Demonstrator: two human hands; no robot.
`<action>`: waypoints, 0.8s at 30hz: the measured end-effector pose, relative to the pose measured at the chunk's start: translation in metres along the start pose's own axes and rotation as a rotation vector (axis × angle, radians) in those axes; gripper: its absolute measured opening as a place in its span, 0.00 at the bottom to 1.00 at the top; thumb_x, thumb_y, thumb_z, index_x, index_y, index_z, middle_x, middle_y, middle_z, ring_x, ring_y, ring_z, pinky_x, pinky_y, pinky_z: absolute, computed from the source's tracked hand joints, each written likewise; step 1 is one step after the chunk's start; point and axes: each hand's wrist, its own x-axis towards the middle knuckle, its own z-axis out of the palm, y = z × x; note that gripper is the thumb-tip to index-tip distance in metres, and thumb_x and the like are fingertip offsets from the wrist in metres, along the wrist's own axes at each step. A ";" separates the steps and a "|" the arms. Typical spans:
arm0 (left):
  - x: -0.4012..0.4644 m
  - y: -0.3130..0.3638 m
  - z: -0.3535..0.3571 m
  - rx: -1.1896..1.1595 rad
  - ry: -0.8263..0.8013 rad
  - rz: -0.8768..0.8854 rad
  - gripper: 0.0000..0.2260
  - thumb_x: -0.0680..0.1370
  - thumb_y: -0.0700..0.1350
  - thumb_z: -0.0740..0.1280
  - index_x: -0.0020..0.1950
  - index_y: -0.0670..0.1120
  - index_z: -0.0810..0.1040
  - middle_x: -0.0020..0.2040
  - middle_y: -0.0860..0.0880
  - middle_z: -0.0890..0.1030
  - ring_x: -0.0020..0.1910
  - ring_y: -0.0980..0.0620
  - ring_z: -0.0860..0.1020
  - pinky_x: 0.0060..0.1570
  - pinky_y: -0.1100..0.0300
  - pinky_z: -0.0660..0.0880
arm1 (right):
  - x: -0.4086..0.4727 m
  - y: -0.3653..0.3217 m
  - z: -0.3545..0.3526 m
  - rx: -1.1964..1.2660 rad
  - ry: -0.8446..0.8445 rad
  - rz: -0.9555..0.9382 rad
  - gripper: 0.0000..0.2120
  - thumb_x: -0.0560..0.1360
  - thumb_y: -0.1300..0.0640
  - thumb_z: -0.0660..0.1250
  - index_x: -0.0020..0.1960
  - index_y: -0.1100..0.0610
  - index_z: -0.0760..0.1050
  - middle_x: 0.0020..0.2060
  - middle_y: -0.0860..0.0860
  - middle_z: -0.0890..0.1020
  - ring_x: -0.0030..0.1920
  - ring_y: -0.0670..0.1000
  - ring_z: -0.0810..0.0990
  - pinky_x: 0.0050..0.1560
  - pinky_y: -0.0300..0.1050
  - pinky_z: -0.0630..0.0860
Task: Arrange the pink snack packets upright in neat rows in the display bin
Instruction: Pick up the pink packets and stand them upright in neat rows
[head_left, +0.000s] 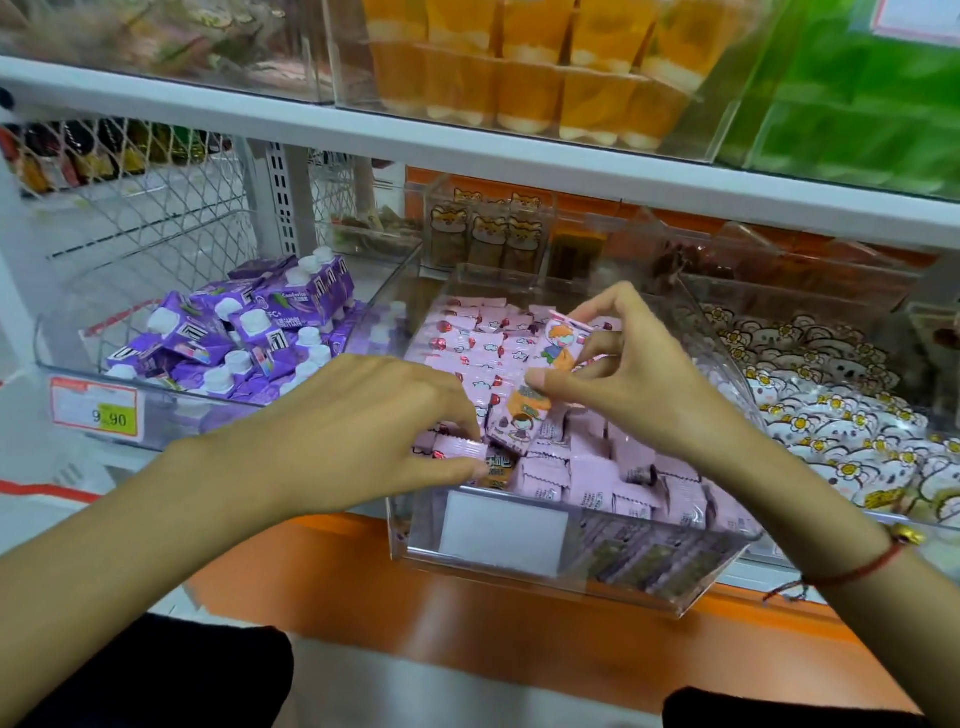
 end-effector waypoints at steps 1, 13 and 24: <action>0.000 0.000 0.000 0.004 -0.007 -0.011 0.21 0.72 0.68 0.54 0.57 0.61 0.76 0.56 0.63 0.77 0.54 0.60 0.74 0.33 0.71 0.58 | -0.002 -0.002 -0.002 -0.024 0.004 -0.024 0.22 0.65 0.52 0.77 0.49 0.49 0.65 0.32 0.48 0.81 0.34 0.46 0.83 0.34 0.40 0.77; 0.006 0.001 -0.006 -0.039 -0.071 -0.040 0.19 0.71 0.68 0.57 0.53 0.62 0.77 0.54 0.65 0.77 0.51 0.64 0.73 0.38 0.74 0.60 | -0.001 0.003 0.024 -0.540 -0.096 -0.205 0.09 0.69 0.47 0.72 0.44 0.50 0.78 0.43 0.43 0.77 0.47 0.44 0.71 0.41 0.43 0.68; 0.008 0.008 -0.005 -0.213 -0.016 -0.097 0.13 0.73 0.62 0.63 0.53 0.59 0.77 0.50 0.62 0.77 0.46 0.66 0.70 0.41 0.79 0.64 | 0.000 0.006 0.004 -0.354 -0.344 -0.112 0.08 0.77 0.56 0.64 0.50 0.48 0.81 0.43 0.42 0.78 0.43 0.42 0.75 0.44 0.37 0.71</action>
